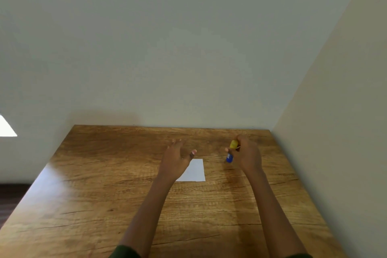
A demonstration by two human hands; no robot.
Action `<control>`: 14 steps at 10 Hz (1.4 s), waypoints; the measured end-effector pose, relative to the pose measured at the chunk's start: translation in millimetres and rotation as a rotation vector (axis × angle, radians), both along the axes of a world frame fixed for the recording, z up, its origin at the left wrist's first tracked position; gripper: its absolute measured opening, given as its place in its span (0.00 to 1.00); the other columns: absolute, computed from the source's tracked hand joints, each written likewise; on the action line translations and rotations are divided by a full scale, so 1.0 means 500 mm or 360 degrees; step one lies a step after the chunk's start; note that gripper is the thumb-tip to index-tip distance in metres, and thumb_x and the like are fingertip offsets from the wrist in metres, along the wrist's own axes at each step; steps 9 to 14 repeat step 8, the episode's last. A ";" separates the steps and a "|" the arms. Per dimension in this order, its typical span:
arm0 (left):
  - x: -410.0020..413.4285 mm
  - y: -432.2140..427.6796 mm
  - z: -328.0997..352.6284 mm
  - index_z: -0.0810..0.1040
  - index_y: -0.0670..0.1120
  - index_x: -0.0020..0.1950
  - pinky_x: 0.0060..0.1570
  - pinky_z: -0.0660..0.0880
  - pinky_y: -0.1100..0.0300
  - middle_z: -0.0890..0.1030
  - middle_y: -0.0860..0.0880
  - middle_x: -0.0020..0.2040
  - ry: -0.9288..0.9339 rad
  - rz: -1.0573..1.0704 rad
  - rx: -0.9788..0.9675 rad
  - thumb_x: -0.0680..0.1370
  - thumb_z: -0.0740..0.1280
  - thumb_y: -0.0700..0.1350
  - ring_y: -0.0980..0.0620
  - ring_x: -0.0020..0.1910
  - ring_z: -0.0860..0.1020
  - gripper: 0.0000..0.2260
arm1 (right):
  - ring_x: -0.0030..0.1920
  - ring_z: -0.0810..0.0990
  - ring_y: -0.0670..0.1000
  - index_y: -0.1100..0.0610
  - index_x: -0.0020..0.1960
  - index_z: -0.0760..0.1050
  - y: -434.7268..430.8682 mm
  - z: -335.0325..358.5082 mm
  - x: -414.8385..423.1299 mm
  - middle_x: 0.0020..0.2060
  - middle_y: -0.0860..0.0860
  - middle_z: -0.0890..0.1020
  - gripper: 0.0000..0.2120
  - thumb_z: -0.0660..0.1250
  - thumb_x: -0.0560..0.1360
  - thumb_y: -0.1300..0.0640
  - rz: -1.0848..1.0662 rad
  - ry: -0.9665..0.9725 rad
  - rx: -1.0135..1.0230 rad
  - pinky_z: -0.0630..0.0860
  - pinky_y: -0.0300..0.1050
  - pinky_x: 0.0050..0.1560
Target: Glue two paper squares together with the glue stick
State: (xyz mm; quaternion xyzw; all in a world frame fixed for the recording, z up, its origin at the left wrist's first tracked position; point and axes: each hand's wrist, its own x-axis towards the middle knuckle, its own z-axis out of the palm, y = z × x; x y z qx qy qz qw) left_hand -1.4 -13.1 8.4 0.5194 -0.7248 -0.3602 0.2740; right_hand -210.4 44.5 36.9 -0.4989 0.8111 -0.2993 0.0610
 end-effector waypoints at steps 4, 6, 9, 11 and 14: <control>0.001 0.000 -0.011 0.66 0.50 0.72 0.72 0.59 0.47 0.61 0.45 0.76 -0.0031 0.0008 0.0082 0.75 0.64 0.58 0.47 0.76 0.54 0.27 | 0.42 0.78 0.51 0.54 0.48 0.72 -0.006 -0.017 0.001 0.41 0.48 0.77 0.15 0.75 0.68 0.53 0.0031 -0.0042 0.0036 0.75 0.47 0.38; -0.001 0.002 -0.010 0.65 0.50 0.73 0.71 0.58 0.47 0.59 0.44 0.76 -0.0070 -0.0001 0.0101 0.75 0.63 0.59 0.45 0.76 0.53 0.28 | 0.44 0.77 0.51 0.54 0.51 0.72 -0.008 -0.022 -0.005 0.44 0.50 0.79 0.18 0.76 0.67 0.50 -0.0013 -0.0040 0.0079 0.75 0.46 0.40; -0.011 0.006 0.005 0.65 0.47 0.73 0.71 0.57 0.48 0.58 0.43 0.76 -0.0071 0.0001 0.0056 0.76 0.63 0.57 0.45 0.76 0.52 0.28 | 0.47 0.77 0.51 0.53 0.55 0.72 -0.012 -0.024 -0.007 0.49 0.52 0.80 0.23 0.76 0.66 0.48 -0.0023 -0.0040 0.0124 0.77 0.47 0.44; -0.011 0.006 0.005 0.65 0.47 0.73 0.71 0.57 0.48 0.58 0.43 0.76 -0.0071 0.0001 0.0056 0.76 0.63 0.57 0.45 0.76 0.52 0.28 | 0.47 0.77 0.51 0.53 0.55 0.72 -0.012 -0.024 -0.007 0.49 0.52 0.80 0.23 0.76 0.66 0.48 -0.0023 -0.0040 0.0124 0.77 0.47 0.44; -0.011 0.006 0.005 0.65 0.47 0.73 0.71 0.57 0.48 0.58 0.43 0.76 -0.0071 0.0001 0.0056 0.76 0.63 0.57 0.45 0.76 0.52 0.28 | 0.47 0.77 0.51 0.53 0.55 0.72 -0.012 -0.024 -0.007 0.49 0.52 0.80 0.23 0.76 0.66 0.48 -0.0023 -0.0040 0.0124 0.77 0.47 0.44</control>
